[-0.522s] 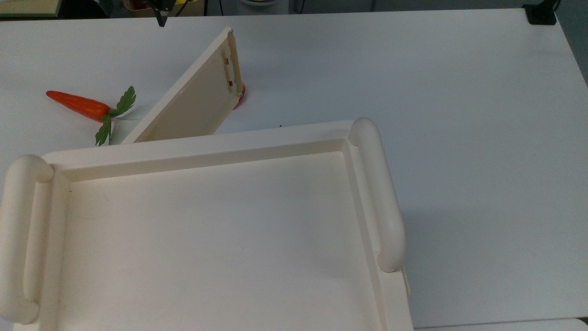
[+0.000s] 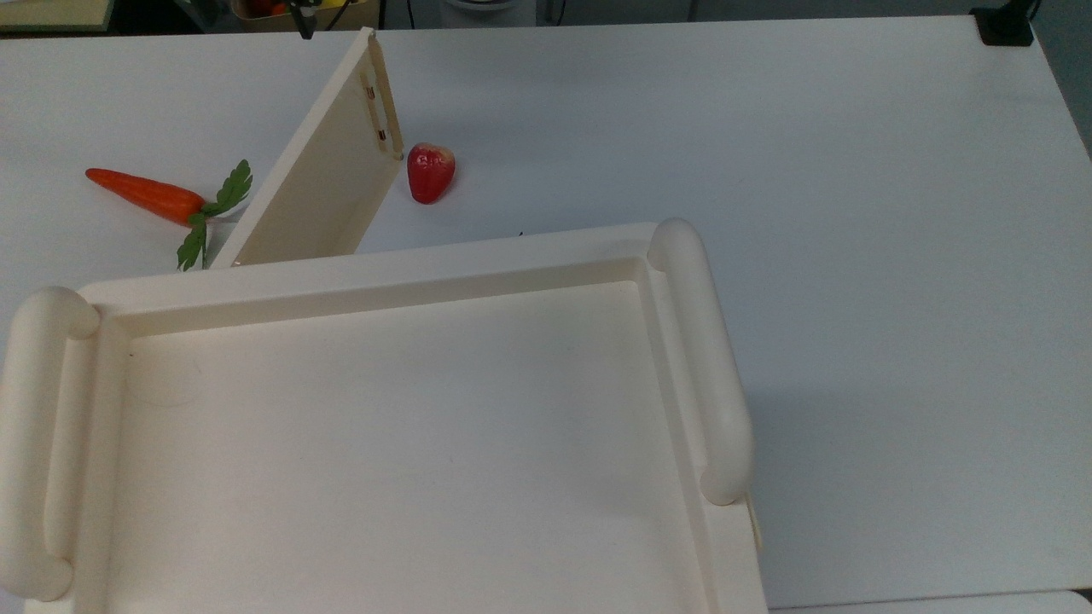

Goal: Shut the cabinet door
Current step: 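Move the gripper toward the outer face of the open cream door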

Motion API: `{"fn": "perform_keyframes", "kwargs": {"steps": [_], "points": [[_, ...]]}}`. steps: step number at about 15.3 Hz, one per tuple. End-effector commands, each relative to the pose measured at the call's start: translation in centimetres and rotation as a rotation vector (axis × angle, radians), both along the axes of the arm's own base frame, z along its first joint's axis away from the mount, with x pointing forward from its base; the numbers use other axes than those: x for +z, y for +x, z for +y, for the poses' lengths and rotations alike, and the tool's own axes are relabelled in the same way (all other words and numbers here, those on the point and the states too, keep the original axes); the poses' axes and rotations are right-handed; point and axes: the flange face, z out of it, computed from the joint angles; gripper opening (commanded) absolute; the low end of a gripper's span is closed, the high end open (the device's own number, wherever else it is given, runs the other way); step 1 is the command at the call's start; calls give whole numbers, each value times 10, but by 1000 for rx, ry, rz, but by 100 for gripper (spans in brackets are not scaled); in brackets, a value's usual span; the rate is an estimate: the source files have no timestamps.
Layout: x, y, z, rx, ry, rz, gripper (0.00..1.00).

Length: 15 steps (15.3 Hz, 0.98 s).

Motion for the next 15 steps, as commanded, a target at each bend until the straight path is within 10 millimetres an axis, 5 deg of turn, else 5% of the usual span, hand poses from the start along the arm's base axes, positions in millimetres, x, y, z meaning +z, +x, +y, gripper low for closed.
{"fn": "perform_keyframes", "kwargs": {"steps": [1, 3, 4, 9, 15], "points": [[6, -16, -15, 59, 89, -16, 100], [5, -17, -14, 66, 86, -6, 100], [4, -18, -12, 76, 81, 4, 90], [-1, -16, -9, 141, 95, 4, 3], [-5, 6, -5, 214, 46, -91, 0]]}}
